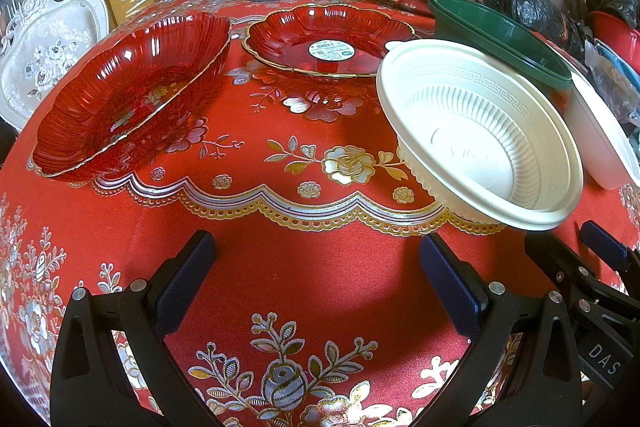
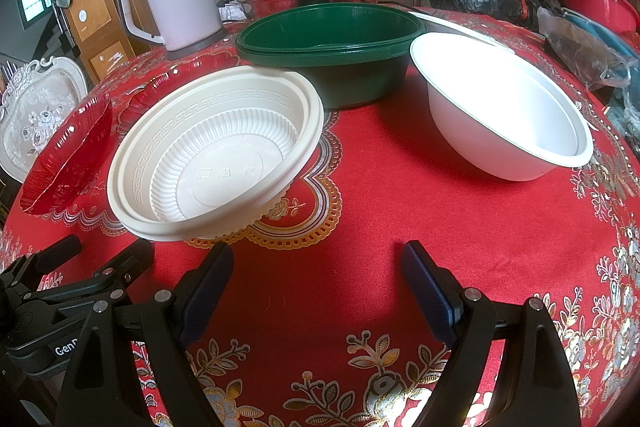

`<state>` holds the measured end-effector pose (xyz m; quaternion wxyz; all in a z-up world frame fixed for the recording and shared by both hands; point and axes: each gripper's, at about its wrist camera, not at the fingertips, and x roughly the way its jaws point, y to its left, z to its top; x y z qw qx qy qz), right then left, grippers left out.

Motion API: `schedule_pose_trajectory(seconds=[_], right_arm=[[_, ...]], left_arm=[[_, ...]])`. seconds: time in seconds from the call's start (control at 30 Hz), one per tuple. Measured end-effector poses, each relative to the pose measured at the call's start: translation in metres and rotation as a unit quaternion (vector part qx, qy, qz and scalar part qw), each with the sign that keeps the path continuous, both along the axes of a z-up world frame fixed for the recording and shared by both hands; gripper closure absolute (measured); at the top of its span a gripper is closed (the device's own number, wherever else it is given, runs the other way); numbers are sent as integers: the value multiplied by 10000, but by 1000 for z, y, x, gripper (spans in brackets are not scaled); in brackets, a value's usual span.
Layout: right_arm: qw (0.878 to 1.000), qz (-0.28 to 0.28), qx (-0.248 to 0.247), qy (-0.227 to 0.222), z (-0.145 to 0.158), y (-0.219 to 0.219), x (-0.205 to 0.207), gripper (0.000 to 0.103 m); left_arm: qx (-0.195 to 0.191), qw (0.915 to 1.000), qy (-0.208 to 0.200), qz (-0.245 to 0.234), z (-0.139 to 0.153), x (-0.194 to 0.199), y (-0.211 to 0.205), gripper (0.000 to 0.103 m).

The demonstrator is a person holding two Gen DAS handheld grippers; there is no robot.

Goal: Organize plates and bowls

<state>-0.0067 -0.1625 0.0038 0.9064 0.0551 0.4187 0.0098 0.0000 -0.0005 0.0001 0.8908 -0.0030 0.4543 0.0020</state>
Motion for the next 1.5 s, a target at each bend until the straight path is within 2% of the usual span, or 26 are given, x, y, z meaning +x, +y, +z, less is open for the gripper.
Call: schedule_pose_trajectory(seconds=[0.8,0.93,1.07,1.17,1.27,1.5], right_arm=[[10000,52,39,-7,2,-5,-2,15],[9998,-10,215,20,3,-5,-6,15],[9991,10,419,14,7,-7,-24,15],[9994,141,303,-126,17,-1,-37,15],[9985,342,321,-299,29,8,-48,15],[9920,1109,354,-498,62,54,-51,15]], left_arm=[[-1,10000,0,-1,0,0,0,0],[3,10000,19,-88,0,-4,1,1],[1,9999,24,-140,6,-25,11,1],[75,9998,-116,-157,12,-39,19,1],[-41,9996,-229,-152,23,-50,34,1],[61,9985,-528,134,58,-64,83,1]])
